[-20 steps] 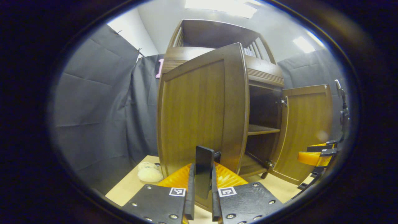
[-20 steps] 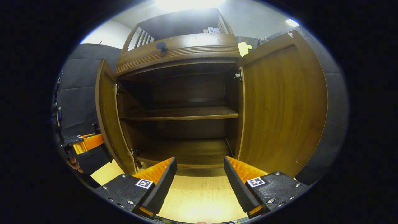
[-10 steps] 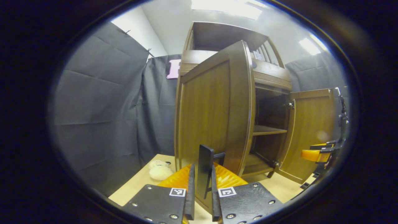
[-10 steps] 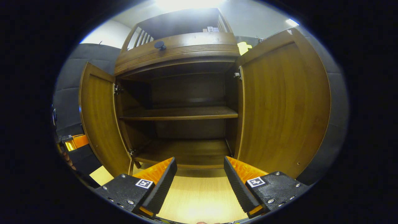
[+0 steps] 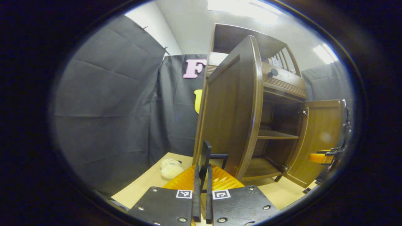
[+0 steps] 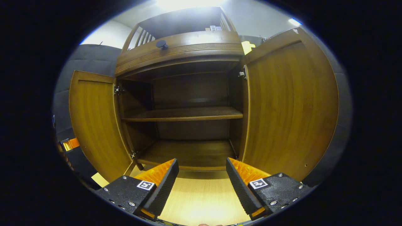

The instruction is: Open the right door of the double-door shoe cabinet with the right hand, and open the left door with the left hand.

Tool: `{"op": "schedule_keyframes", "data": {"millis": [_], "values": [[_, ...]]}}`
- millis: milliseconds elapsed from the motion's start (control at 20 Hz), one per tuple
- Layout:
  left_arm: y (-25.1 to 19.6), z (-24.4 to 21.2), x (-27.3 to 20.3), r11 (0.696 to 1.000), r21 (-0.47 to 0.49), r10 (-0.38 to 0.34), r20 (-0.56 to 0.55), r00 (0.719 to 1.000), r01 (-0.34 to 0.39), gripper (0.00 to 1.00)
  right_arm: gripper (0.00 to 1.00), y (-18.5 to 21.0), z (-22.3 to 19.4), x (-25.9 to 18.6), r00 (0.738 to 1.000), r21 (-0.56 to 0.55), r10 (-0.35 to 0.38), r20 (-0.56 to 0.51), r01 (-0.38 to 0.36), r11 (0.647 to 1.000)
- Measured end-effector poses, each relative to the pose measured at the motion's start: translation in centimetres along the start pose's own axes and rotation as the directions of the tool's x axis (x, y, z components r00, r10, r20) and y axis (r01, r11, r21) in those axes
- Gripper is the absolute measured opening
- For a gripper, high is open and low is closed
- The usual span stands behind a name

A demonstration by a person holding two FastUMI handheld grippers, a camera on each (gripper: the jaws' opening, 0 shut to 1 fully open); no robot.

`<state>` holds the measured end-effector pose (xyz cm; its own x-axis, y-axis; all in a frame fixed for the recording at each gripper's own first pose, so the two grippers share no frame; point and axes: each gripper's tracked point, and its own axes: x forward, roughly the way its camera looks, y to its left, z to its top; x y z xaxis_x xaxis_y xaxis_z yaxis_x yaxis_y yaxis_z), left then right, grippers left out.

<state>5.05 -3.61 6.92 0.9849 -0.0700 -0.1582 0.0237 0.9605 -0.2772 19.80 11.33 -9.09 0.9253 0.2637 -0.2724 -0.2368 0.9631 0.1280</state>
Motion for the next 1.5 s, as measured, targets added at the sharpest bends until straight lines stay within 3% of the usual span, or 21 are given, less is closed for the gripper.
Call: {"op": "schedule_keyframes", "data": {"millis": [100,200,250,300,350,500,650,850,1000,1200,1300,1400,1500], "values": [[0.5,0.1,0.0,0.999,-0.037,-0.011,-0.003,1.0,0.011,0.11,0.94,0.0,0.2,-0.2,1.0,0.011,-0.009,-0.007,0.009,1.0],[1.6,-0.4,-0.1,0.999,-0.045,-0.024,-0.022,0.999,0.023,0.05,0.92,0.1,0.3,-0.2,1.0,0.009,-0.012,-0.007,0.012,1.0],[2.1,-0.2,-0.2,0.999,-0.043,-0.033,-0.021,0.999,0.033,0.08,0.92,0.0,0.4,-0.1,1.0,-0.003,-0.013,-0.006,0.013,1.0],[2.4,-0.1,-0.2,0.998,-0.03,-0.049,-0.028,0.998,0.048,0.11,0.92,0.0,0.6,-0.1,1.0,-0.017,-0.016,-0.007,0.016,1.0],[2.7,-0.1,-0.4,0.998,-0.006,-0.061,-0.034,0.998,0.061,0.05,0.94,-0.1,0.6,-0.1,1.0,-0.027,-0.018,-0.015,0.018,0.999],[4.1,-0.4,-0.8,0.995,0.071,-0.07,-0.045,0.997,0.073,0.08,0.94,0.3,0.9,-0.3,0.999,-0.021,-0.015,-0.034,0.014,1.0],[4.3,0.0,-0.8,0.996,0.067,-0.063,-0.024,0.998,0.065,0.05,0.94,0.2,1.6,-0.1,0.999,-0.02,-0.037,-0.014,0.037,0.999],[5.2,0.3,-1.2,0.997,0.073,-0.007,-0.011,1.0,0.008,0.08,0.92,0.0,1.8,-0.1,0.999,-0.029,-0.031,-0.019,0.03,0.999],[5.5,1.6,-2.5,0.998,-0.019,0.057,0.023,0.998,-0.057,0.12,0.92,-0.2,1.5,0.0,0.999,-0.011,-0.032,-0.021,0.031,0.999],[6.4,2.8,-3.2,0.985,0.016,0.17,0.047,0.984,-0.171,0.05,0.92,-1.8,1.0,-0.4,0.994,0.026,-0.093,-0.049,0.095,0.995],[6.1,3.3,-3.7,0.979,0.015,0.202,0.053,0.978,-0.203,0.1,0.94,-2.4,1.4,-0.7,0.995,0.042,-0.097,-0.038,0.099,0.994],[5.6,3.9,-4.1,0.974,0.032,0.222,0.068,0.973,-0.224,0.05,0.92,-3.7,1.7,-2.0,0.994,0.035,-0.111,-0.016,0.112,0.993],[4.4,4.8,-4.1,0.97,0.068,0.229,0.078,0.97,-0.235,0.41,0.92,-4.8,2.4,-3.7,0.994,0.028,-0.111,0.0,0.111,0.993]]}}
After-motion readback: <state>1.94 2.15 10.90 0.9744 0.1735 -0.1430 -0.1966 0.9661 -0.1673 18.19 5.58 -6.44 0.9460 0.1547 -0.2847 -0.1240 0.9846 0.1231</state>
